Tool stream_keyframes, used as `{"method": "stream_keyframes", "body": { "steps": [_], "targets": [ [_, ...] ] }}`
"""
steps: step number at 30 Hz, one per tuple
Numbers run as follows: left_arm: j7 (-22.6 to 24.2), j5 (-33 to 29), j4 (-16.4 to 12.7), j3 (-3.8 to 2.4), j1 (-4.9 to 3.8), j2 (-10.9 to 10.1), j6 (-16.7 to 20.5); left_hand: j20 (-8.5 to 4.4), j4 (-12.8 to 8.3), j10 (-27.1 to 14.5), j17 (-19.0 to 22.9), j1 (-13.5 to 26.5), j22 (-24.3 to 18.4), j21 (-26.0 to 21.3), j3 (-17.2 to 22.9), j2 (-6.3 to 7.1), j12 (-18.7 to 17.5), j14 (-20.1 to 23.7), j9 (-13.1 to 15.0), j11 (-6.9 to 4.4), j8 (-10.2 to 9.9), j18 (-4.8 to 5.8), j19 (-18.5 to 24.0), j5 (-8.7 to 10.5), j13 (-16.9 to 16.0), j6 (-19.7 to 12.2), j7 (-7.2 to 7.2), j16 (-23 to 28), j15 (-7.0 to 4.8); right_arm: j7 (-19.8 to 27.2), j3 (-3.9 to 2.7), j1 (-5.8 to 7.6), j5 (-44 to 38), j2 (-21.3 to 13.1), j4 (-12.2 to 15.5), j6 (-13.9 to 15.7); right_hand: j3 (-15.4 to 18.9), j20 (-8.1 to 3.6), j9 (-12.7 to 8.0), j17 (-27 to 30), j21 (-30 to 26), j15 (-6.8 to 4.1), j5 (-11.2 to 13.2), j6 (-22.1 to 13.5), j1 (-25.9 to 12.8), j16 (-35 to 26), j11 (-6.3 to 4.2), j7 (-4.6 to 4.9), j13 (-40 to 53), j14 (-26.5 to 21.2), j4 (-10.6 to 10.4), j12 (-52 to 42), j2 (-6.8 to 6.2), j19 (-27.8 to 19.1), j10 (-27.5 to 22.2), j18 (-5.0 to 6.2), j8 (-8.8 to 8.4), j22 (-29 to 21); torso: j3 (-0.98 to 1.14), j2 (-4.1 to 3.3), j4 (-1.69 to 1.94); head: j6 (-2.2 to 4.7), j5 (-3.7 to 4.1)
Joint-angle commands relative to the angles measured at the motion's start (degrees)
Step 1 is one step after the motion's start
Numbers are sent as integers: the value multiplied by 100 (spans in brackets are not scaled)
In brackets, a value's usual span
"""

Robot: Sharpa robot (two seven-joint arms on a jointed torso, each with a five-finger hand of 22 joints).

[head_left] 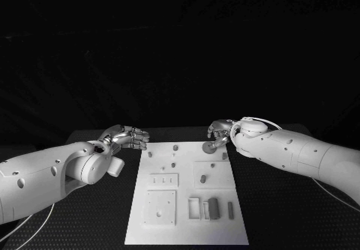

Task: Assemble the parts on the task board

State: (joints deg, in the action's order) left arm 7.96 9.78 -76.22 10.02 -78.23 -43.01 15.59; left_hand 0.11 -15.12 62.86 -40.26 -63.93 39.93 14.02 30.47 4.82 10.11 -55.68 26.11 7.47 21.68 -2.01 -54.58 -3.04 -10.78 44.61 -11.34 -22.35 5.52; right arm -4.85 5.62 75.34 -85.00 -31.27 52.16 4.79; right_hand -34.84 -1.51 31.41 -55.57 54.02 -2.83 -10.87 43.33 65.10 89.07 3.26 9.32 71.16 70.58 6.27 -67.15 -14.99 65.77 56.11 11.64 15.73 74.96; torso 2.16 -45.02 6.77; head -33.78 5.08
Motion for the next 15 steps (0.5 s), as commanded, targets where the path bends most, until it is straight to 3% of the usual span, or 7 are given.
{"method": "stream_keyframes", "body": {
  "steps": [1, 9, 15],
  "targets": [
    [58, 18, -4, -3, -3, 6, -111, -7, 6, 18, -7, 63, 9, -35, -10, -5, -32, -29, -5, 35, -18, -69, 27, 10, -9, -39, -17, 37, 25, 142, 0, -11, 72, -26, 21, -237, -32, -23, 10, -31, 30, -1, 6, 64, -6, 16, -2, 28, -4, 37, -1, -24, 52, 15, 31, 336, -2, 121, -5, -2, -3, -9, 11],
    [47, 25, -8, -3, -3, -7, -120, -7, 8, 17, -11, 66, 10, -37, -12, -6, -35, -29, -7, 35, -17, -69, 28, 10, -11, -39, -17, 43, 25, 232, 0, -51, 112, -56, 108, -176, -40, -34, 28, -48, 45, -7, 5, 110, -24, 22, -9, 20, -22, 47, -2, -62, 90, 23, 35, 336, 20, 118, -5, -4, -3, -31, 21],
    [44, 30, 1, -3, -3, 3, -128, -7, 9, 17, -14, 68, 11, -38, -12, -5, -37, -28, -8, 36, -16, -69, 29, 10, -13, -39, -17, 46, 26, 292, 5, -73, 64, 50, 16, -246, -54, -43, 46, -51, 55, -21, 5, 159, -25, 19, -27, -1, -47, 47, 10, -89, 140, 22, 39, 336, 42, 117, -7, -1, 4, -49, 17]
  ]
}}
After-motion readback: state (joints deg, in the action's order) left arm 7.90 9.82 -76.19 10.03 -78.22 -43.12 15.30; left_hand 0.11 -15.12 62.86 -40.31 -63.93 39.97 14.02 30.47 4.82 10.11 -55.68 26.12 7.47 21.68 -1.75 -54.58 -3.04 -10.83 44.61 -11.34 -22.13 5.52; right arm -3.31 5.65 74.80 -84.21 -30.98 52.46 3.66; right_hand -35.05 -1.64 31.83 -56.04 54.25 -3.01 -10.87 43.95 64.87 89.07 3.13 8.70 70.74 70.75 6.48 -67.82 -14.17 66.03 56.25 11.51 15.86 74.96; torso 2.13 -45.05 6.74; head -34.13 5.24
